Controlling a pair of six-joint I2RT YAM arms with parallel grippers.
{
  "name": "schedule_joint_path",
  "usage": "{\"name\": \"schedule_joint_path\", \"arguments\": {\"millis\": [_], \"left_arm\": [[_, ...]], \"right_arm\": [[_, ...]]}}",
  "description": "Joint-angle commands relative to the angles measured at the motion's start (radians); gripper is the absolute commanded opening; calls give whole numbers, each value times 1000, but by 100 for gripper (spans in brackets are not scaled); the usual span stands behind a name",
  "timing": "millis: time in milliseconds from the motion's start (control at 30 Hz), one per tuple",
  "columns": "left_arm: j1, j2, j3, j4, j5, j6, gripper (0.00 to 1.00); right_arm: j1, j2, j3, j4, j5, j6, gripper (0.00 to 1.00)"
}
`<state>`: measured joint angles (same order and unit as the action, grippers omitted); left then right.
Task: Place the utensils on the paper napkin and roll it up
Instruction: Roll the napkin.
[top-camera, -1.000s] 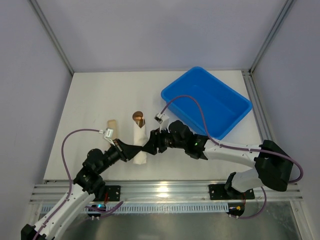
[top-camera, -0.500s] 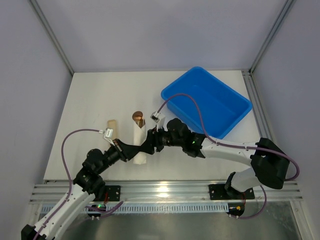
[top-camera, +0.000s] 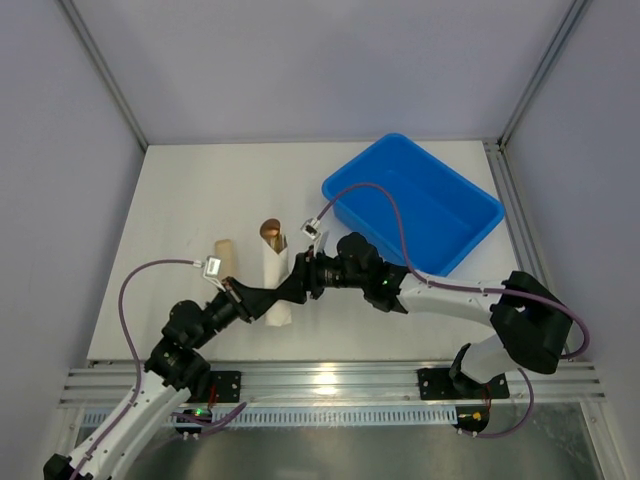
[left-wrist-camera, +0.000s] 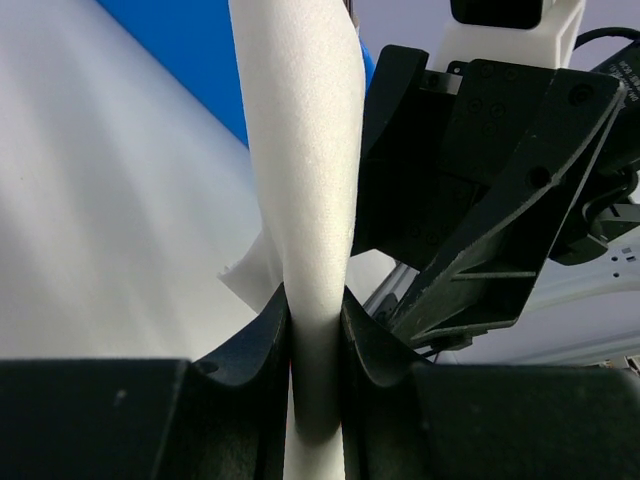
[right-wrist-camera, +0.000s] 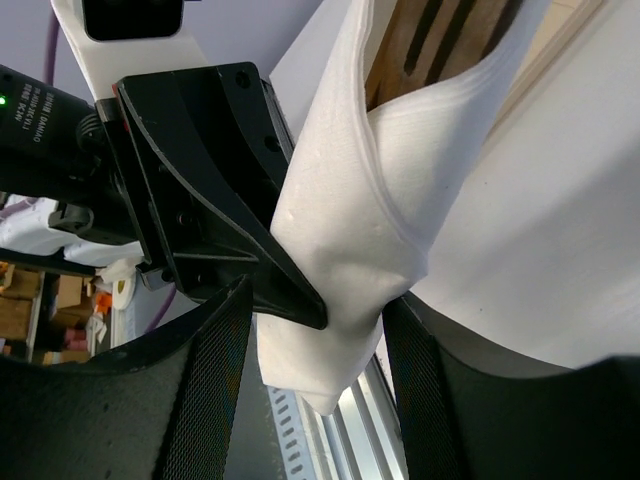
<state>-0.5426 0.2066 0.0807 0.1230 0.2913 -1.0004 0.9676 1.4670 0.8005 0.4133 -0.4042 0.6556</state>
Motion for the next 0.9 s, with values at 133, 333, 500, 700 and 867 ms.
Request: {"name": "schedule_joint_path", "arguments": {"millis": [133, 333, 500, 700, 867], "left_arm": [[-5, -26, 33, 72, 43, -21, 0], [-5, -24, 33, 78, 46, -26, 0], [-5, -23, 28, 81, 48, -32, 0], [-5, -24, 27, 83, 49, -32, 0], [-5, -24, 22, 86, 52, -37, 0]], "right_arm": [[-24, 16, -14, 261, -53, 111, 59], [-32, 64, -23, 366, -67, 190, 59], [-38, 95, -9, 438, -77, 249, 58], [-41, 107, 12, 441, -68, 262, 55], [-41, 113, 16, 450, -61, 268, 49]]}}
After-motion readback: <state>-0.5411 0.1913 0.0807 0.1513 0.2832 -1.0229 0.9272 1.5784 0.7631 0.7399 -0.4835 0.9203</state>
